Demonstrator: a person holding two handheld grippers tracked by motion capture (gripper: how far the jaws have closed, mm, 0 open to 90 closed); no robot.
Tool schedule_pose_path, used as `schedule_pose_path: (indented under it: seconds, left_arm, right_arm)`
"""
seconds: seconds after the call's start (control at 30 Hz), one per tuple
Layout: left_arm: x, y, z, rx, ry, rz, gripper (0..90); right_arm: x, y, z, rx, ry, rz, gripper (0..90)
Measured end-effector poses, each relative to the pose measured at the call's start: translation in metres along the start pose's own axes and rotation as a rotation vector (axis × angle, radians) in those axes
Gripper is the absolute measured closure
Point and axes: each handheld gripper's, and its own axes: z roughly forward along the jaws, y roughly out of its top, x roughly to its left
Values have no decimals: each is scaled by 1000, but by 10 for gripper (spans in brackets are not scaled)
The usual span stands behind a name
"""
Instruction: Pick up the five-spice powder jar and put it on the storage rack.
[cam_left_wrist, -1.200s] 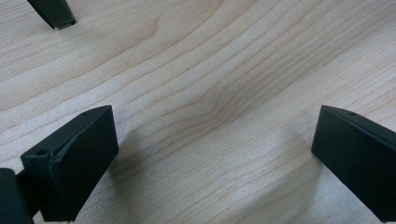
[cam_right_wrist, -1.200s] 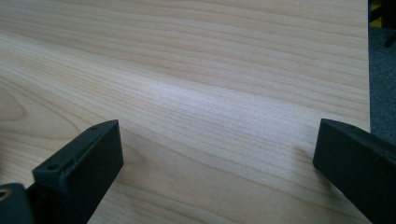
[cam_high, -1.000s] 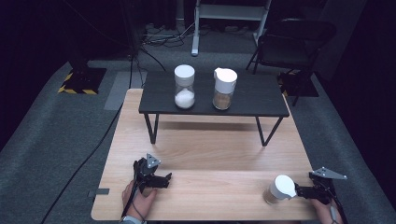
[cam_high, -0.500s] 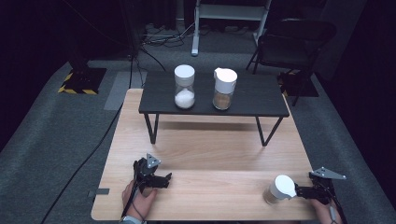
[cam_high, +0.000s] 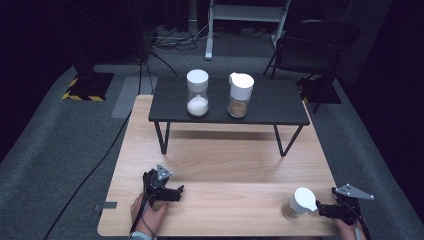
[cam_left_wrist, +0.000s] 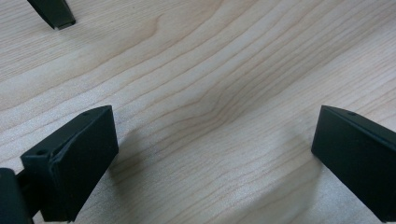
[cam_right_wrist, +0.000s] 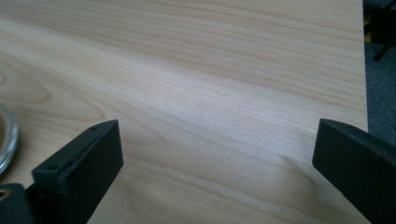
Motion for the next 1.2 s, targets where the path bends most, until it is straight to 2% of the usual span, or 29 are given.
schedule_pose_path:
  seconds: [0.17,0.37,0.7,0.9,1.2]
  left_arm:
    - [0,0,0,0,0,0,6]
    - [0,0,0,0,0,0,5]
    - [0,0,0,0,0,0,5]
    - [0,0,0,-1,0,0,6]
    - [0,0,0,0,0,0,6]
  right_arm:
    - [6,-9,-12,-17,11,-13,15]
    - [12,-20,-28,-47,16,1,15]
    - [29,-34,-49,-89,46,-10,15]
    - [33,-40,-55,-98,68,6,13]
    - [46,-45,-64,-123,82,-8,12]
